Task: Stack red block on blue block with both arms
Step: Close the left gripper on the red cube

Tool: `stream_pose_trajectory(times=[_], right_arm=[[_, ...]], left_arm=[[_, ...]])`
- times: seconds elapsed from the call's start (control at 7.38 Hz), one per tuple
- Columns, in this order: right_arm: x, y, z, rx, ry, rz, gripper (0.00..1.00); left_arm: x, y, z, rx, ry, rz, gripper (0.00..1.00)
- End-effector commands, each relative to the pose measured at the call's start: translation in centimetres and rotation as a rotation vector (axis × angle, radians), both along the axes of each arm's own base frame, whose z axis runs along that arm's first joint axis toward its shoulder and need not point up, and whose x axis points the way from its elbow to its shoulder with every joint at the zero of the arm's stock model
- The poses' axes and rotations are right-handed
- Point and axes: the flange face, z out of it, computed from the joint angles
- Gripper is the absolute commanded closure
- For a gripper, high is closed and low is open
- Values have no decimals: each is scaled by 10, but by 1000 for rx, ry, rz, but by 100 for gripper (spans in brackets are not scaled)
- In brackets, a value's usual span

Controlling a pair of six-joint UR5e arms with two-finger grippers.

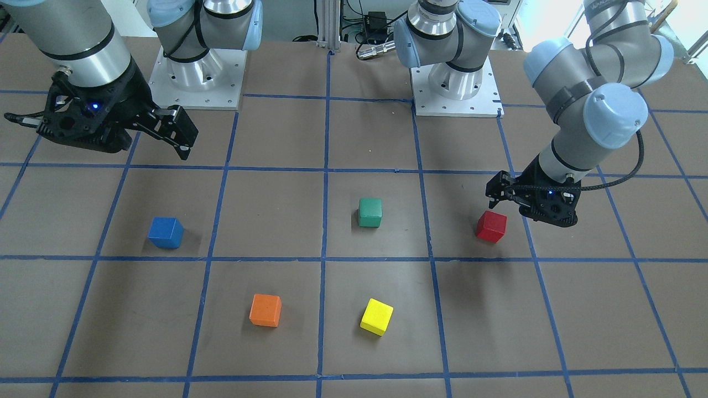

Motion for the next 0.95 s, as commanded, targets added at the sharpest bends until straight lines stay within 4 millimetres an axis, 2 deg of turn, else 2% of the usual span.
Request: stream_pose_trajectory(times=[0.0,0.27,0.41,0.68,0.81], right_arm=[[0,-1,2,-8,0,1,0],[0,-1,2,-8,0,0,0],[0,-1,2,-5,0,0,0],[0,0,1,-2,-1,-1,0],[0,0,1,-2,-1,1,0]], left_arm=[[3,14,-55,37,13,-11,0],[0,23,-76,44,13,-9,0],[1,19,-78,11,4,-3,8],[1,12,-85,-33,-11,-2,59],[0,12,-85,-34,-10,15,75]])
